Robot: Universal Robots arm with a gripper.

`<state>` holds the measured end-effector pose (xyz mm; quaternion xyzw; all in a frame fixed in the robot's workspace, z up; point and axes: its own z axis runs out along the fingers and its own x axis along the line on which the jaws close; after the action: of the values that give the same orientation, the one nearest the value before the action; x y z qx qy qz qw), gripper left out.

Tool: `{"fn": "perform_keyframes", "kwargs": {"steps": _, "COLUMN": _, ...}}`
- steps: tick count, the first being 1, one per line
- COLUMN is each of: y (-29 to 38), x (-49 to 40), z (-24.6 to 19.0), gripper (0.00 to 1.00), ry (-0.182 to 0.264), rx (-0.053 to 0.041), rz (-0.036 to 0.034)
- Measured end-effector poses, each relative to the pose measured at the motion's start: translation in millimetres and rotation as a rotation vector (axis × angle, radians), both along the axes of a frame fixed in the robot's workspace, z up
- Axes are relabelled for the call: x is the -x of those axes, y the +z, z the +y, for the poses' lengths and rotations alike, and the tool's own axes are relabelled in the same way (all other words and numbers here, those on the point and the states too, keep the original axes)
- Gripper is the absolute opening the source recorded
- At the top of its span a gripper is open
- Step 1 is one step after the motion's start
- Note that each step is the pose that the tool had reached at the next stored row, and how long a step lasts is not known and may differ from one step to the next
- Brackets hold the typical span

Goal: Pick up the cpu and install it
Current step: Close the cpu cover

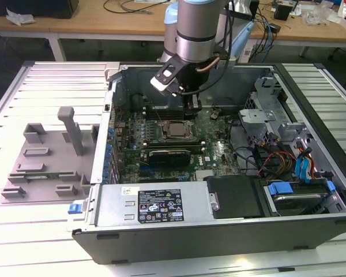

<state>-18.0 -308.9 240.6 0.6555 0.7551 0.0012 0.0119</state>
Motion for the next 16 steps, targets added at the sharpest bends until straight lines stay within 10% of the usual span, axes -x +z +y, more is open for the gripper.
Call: {"fn": "perform_keyframes", "kwargs": {"steps": 16, "y": -6.9, "x": 0.1, "z": 0.0, "gripper": 0.11, "ry": 0.508, "rx": 0.0046, "rz": 0.0}}
